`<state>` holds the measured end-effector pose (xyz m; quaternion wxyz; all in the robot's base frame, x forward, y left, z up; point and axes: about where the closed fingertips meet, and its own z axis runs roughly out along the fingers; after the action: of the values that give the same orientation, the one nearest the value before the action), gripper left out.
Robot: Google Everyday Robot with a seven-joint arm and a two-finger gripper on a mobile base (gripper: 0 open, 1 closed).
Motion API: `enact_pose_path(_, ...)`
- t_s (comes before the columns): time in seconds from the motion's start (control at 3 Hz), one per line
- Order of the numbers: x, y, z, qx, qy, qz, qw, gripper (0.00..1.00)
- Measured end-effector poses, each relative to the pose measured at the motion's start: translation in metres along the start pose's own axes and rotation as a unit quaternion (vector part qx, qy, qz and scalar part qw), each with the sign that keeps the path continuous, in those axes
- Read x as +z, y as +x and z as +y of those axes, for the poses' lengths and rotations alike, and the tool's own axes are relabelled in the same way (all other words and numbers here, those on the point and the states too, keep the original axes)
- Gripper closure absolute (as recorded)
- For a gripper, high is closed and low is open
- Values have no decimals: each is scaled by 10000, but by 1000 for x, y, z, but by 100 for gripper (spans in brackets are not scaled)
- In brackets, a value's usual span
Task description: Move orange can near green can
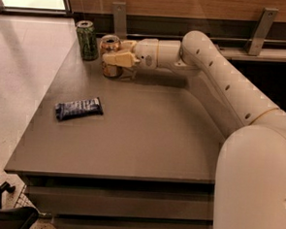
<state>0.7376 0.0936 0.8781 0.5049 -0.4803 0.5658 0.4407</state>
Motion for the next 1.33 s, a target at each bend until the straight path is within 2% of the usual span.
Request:
enact_pose_path(0.33, 7, -1, 4, -16, -68, -24, 10000, 73)
enact_pose_path(0.67, 10, -1, 5, -15, -89, -28, 10000, 51)
enact_pose_path(1.0, 14, -1, 7, -12, -120, -31, 9999, 20)
enact_pose_path(1.33, 17, -1, 8, -10, -151, -34, 9999, 0)
